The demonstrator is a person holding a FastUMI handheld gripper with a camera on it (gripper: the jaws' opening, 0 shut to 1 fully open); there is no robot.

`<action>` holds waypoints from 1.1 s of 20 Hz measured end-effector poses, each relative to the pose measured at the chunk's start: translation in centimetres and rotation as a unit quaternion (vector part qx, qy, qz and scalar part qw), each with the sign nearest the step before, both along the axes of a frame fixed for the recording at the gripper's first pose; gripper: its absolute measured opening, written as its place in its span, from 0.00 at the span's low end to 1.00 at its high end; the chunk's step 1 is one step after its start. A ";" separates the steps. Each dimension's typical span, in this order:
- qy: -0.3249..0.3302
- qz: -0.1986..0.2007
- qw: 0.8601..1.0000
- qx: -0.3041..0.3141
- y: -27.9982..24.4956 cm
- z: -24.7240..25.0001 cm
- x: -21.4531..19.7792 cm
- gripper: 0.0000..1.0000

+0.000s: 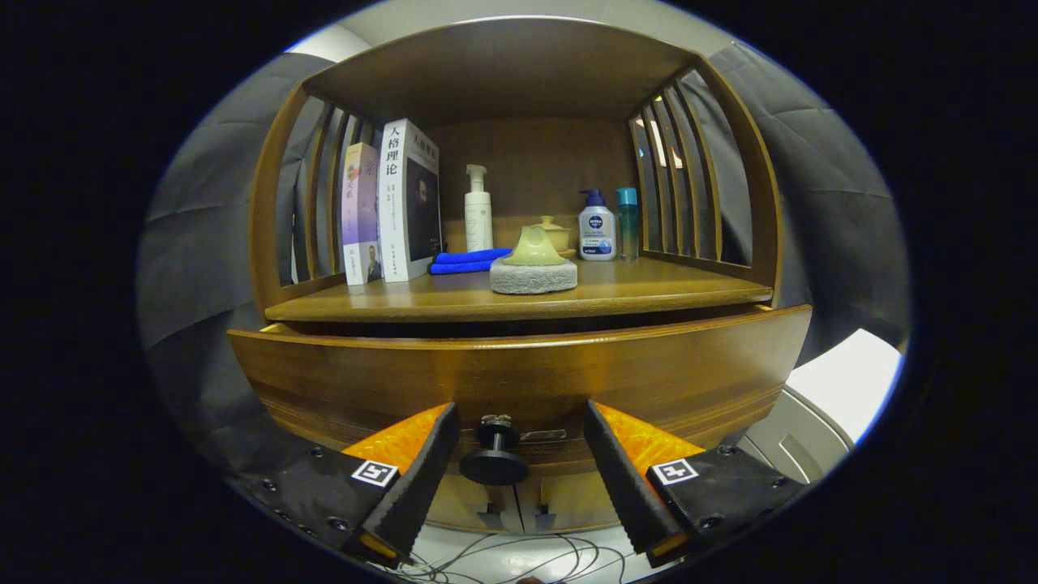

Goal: Pull open the drawer, take out the items inside it, and place them on the countertop above the cabinet.

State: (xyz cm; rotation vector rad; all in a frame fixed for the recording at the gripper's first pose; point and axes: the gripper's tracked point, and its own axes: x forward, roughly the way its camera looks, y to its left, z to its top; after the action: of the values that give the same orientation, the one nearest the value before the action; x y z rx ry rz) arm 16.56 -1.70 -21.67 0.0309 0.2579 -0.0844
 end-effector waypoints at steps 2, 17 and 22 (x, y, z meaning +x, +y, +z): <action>0.001 0.000 1.000 -0.004 -0.1 0.0 1.3 0.98; 0.007 -0.008 0.999 -0.038 -1.1 -0.2 3.4 0.98; -0.017 -0.020 0.999 -0.030 -1.8 3.4 1.1 0.98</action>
State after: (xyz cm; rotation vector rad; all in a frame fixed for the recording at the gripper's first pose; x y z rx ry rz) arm 17.69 -3.48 -18.24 -0.0220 0.2199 -0.1314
